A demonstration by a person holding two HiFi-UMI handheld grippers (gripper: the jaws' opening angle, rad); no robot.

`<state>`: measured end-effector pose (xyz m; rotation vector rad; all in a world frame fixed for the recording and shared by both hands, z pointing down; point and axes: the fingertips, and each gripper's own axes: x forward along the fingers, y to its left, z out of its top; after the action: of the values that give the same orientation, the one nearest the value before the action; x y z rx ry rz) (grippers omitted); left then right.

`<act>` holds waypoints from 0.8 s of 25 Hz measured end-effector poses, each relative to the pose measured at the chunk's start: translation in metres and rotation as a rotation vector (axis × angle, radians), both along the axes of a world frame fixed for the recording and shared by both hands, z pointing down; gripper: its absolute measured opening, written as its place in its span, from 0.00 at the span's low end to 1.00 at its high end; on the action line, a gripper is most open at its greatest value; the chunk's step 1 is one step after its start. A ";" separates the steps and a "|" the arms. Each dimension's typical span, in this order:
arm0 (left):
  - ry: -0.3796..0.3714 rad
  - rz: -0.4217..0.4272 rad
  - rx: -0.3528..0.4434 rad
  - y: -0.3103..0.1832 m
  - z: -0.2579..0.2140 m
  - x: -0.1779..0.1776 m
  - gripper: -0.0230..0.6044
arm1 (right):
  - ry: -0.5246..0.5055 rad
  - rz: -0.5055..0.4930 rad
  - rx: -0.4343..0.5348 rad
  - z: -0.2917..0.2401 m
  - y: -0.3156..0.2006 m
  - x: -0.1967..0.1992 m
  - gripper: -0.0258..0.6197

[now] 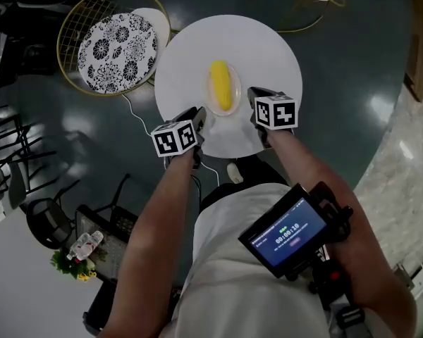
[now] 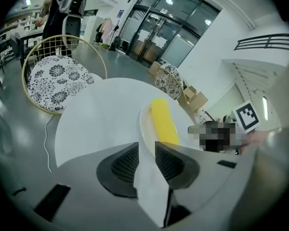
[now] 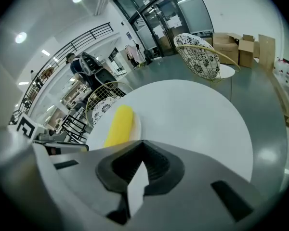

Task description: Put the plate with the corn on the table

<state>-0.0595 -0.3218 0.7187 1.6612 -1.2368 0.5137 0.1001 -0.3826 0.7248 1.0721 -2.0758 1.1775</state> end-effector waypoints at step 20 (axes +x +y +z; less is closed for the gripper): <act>0.037 0.008 0.269 0.090 -0.104 0.002 0.05 | -0.116 -0.063 0.145 -0.108 0.092 -0.003 0.05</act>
<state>-0.0574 -0.2323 0.6152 1.8916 -1.3175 0.3303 0.0967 -0.2910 0.6173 1.0157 -2.2977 1.0960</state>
